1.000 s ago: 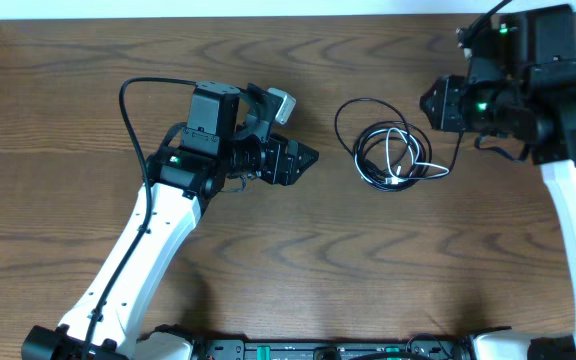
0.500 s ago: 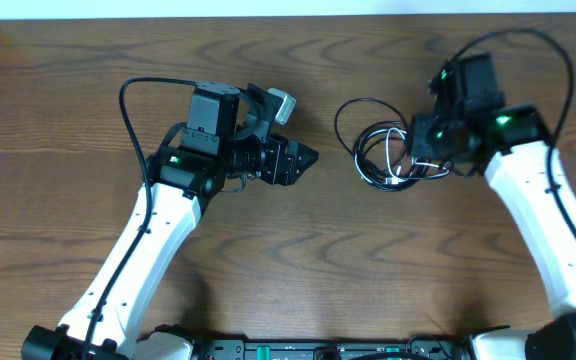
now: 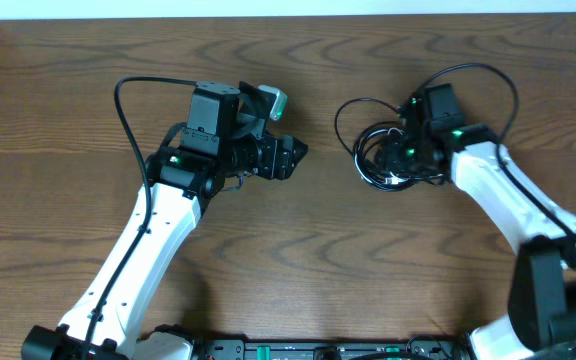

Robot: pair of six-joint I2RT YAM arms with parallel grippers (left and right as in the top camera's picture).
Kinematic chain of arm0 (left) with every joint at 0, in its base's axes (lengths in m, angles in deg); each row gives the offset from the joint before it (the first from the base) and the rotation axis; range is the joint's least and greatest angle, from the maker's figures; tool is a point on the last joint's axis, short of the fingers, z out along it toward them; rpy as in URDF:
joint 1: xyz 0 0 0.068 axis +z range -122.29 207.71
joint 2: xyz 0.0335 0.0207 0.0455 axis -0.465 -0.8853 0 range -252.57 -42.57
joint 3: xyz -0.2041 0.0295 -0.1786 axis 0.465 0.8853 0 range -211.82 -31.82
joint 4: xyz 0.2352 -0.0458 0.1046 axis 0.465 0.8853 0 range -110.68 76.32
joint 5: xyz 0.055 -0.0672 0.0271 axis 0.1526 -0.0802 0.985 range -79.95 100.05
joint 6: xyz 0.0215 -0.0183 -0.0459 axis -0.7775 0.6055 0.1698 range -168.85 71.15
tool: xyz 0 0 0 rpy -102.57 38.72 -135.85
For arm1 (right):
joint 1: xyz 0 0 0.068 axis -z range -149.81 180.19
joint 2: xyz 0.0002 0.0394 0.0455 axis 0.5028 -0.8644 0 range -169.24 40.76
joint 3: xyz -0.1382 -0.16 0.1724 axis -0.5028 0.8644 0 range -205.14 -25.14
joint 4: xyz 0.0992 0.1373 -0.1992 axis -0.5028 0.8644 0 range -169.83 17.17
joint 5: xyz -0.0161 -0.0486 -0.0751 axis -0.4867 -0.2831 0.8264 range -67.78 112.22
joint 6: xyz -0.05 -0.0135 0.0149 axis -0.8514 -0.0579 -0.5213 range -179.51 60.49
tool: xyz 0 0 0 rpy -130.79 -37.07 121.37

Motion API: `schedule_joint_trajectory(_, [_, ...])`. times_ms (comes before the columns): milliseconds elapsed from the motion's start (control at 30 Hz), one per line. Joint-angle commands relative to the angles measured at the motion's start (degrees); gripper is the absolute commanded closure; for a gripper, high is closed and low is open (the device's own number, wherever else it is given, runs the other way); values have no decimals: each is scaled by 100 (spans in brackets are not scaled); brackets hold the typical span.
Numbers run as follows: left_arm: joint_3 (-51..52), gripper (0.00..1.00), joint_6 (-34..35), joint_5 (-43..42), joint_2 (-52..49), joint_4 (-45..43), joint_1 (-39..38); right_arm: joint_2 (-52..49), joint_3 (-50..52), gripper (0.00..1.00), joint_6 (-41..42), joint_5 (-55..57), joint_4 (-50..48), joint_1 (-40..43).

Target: Untangle cables

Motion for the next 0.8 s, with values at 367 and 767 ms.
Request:
schedule_joint_trajectory(367, [66,25,216,535,9,332,-7,-612,-66,99,-531,-2621,-1558,-131])
schedule_joint_trajectory(767, [66,25,216,501,9,450,-7,1040,-2107,99,-450,-2830,179,-125])
